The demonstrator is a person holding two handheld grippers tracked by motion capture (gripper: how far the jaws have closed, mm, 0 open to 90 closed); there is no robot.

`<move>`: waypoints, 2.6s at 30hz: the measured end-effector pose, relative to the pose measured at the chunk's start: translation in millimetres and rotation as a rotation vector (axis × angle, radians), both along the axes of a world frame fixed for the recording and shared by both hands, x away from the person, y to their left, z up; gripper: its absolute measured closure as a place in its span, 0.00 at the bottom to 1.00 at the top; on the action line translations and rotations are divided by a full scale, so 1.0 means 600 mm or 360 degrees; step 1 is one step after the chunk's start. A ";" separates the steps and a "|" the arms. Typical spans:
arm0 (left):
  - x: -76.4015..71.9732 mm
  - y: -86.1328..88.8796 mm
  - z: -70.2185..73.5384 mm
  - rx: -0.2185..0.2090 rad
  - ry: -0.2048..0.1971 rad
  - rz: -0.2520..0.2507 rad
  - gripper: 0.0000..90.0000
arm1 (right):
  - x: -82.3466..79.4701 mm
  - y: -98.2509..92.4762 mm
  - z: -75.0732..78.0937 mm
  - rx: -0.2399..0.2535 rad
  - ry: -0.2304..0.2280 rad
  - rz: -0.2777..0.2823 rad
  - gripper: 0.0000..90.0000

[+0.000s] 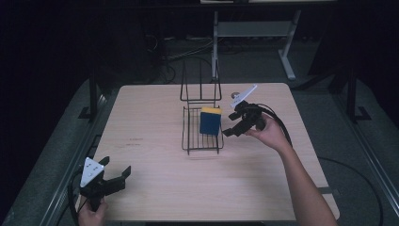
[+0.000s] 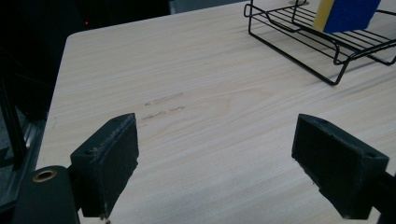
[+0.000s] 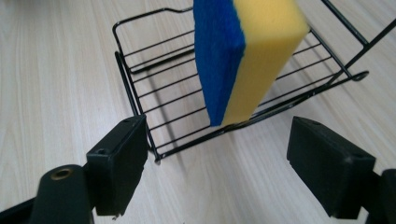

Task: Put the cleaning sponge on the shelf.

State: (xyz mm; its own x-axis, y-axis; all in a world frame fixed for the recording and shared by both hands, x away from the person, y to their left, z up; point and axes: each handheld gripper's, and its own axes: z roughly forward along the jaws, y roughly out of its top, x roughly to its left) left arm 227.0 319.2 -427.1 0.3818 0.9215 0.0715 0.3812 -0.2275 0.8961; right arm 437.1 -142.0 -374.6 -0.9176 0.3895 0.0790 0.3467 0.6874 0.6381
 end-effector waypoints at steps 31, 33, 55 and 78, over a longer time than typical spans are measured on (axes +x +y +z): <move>0.001 -0.001 -0.001 0.0011 0.0003 -0.0005 0.16 | -0.026 -0.021 -0.016 -0.0022 0.0070 0.0009 0.22; 0.001 -0.001 -0.001 0.0011 0.0001 -0.0006 0.16 | -0.029 -0.023 -0.018 -0.0022 0.0067 0.0002 0.22; 0.001 -0.002 -0.001 0.0011 -0.0001 -0.0006 0.16 | -0.057 -0.048 -0.029 -0.0006 0.0087 -0.0019 0.22; -0.001 -0.001 -0.001 0.0011 0.0000 -0.0001 0.16 | -0.099 -0.107 -0.064 0.0021 0.0127 -0.0118 0.21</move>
